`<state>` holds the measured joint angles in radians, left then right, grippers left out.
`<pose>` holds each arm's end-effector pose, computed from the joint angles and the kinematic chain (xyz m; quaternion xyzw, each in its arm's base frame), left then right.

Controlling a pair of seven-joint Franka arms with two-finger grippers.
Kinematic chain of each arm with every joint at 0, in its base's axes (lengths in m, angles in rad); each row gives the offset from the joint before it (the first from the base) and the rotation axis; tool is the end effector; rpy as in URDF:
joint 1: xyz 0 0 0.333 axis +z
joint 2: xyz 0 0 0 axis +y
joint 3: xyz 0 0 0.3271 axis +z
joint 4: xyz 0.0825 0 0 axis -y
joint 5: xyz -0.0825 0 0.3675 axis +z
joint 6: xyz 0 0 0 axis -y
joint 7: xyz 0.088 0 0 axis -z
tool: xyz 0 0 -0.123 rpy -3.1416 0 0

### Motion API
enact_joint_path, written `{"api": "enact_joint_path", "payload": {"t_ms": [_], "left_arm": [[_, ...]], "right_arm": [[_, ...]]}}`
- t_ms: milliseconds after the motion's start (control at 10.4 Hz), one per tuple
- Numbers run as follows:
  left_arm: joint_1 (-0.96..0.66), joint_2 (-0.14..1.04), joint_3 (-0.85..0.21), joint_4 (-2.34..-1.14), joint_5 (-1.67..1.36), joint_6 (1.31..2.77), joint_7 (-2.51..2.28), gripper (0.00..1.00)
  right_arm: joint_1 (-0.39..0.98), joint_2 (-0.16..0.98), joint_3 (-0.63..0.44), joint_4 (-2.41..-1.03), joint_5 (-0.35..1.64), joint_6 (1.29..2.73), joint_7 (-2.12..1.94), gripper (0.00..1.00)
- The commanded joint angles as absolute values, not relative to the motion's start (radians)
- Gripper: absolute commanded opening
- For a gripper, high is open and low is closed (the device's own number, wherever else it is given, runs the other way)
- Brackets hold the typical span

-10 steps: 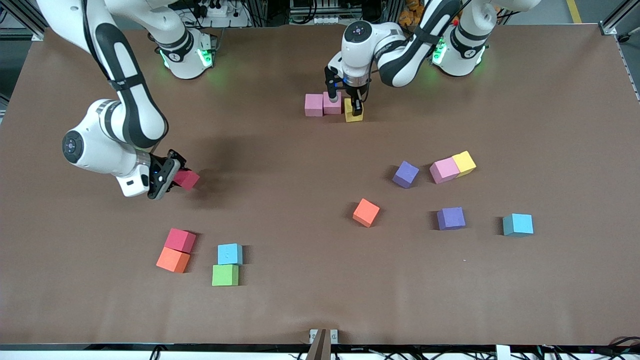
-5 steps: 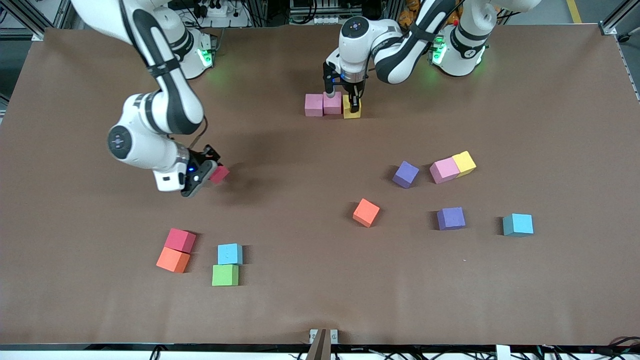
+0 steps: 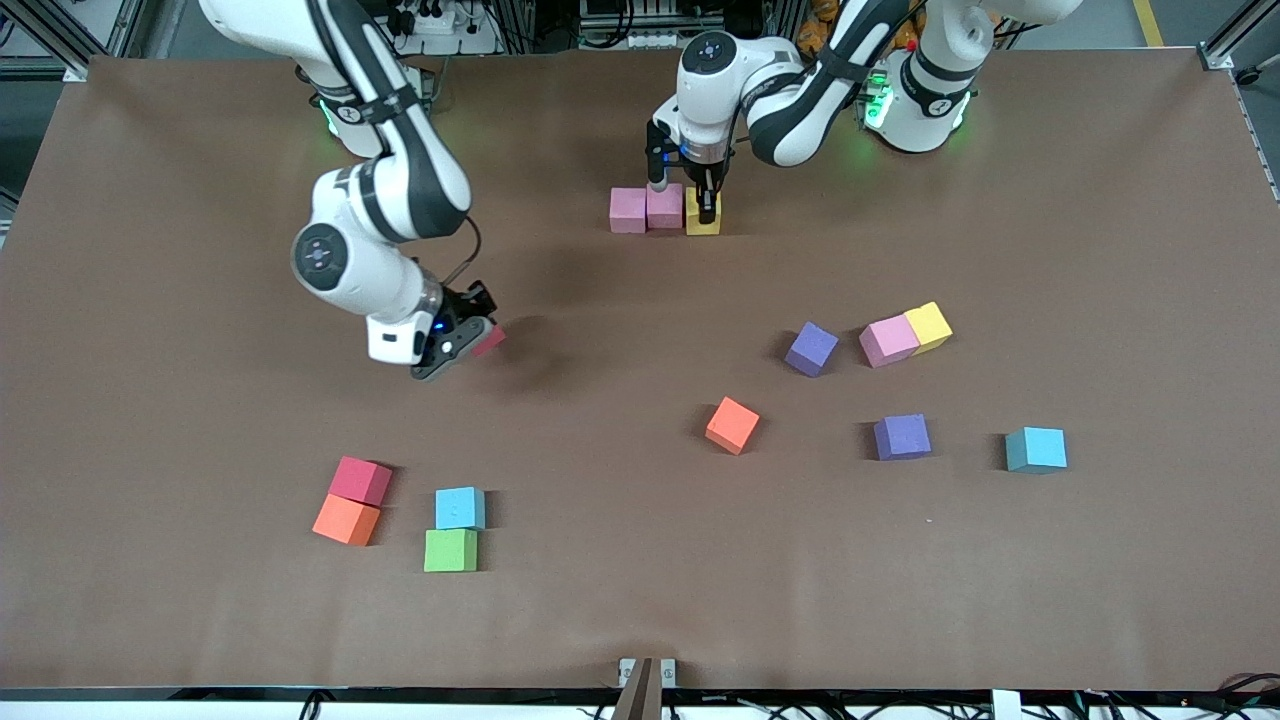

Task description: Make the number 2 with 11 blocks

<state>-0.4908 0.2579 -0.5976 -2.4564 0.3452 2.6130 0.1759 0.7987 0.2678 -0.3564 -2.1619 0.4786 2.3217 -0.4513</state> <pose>0.2059 -0.4235 0.2185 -0.7126 0.7013 0.0111 0.0178 0.4871 0.2476 0.2804 -0.9537 -0.2732 0.0369 0.1206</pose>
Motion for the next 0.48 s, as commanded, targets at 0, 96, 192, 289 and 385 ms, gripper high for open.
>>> {"api": "enact_joint_path", "payload": {"t_ms": [0,96,192,289,385], "left_arm": [[-0.503,0.261,-0.598,-2.462,0.371,2.629,0.181,0.29],[-0.503,0.265,-0.598,-2.459,0.373,2.629,0.183,0.29],[-0.505,0.267,-0.598,-2.457,0.386,2.629,0.183,0.29],[-0.505,0.267,-0.598,-2.457,0.397,2.629,0.183,0.29],[-0.505,0.268,-0.598,-2.457,0.397,2.629,0.183,0.3]], "right_arm": [[0.851,0.272,-0.37,-2.151,0.495,2.341,-0.361,0.21],[0.874,0.275,-0.37,-2.145,0.495,2.347,-0.329,0.21],[0.899,0.278,-0.371,-2.14,0.497,2.352,-0.286,0.21],[0.914,0.282,-0.371,-2.137,0.495,2.362,-0.253,0.21],[0.931,0.288,-0.371,-2.134,0.497,2.373,-0.227,0.21]]}}
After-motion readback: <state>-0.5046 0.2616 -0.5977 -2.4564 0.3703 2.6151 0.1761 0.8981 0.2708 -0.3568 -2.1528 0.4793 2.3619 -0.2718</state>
